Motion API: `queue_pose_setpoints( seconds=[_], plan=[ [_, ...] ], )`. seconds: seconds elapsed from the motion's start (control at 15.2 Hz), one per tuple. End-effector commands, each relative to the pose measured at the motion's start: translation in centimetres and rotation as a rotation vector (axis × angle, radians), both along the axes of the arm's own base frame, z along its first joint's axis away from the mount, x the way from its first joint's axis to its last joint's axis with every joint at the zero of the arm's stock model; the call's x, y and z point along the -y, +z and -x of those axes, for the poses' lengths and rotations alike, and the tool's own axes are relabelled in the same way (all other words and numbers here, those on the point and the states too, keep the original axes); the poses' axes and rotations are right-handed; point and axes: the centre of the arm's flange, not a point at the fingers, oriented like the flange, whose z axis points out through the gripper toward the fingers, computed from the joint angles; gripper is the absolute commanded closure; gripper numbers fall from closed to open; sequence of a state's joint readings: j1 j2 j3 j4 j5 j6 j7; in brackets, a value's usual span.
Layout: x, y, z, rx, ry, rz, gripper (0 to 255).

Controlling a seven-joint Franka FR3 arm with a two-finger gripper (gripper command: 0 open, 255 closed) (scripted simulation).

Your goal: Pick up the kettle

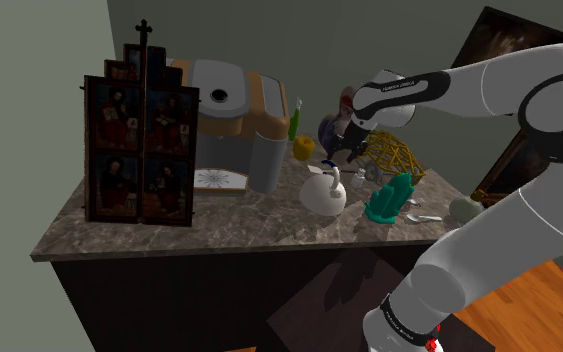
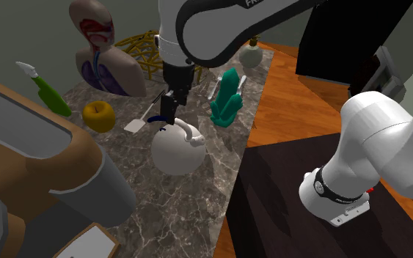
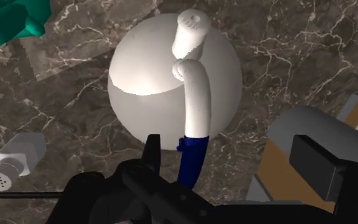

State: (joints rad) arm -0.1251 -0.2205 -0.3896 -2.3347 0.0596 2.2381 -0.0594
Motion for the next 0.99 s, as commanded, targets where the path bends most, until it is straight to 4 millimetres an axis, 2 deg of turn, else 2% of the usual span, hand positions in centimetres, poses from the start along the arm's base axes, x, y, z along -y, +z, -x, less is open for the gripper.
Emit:
queue_pose_setpoints(
  seconds=[0.0,0.4,0.53,0.59,0.92],
  plan=[
    [0.9,-1.2,0.0,-0.001,-0.009,0.001,0],
    [0.9,-4.4,0.0,-0.001,-0.009,0.001,0],
    [0.9,-4.7,0.0,-0.001,-0.009,0.001,0],
    [0.9,-4.7,0.0,-0.001,-0.009,0.001,255],
    [0.9,-4.7,0.0,-0.001,-0.009,0.001,255]
  ],
)
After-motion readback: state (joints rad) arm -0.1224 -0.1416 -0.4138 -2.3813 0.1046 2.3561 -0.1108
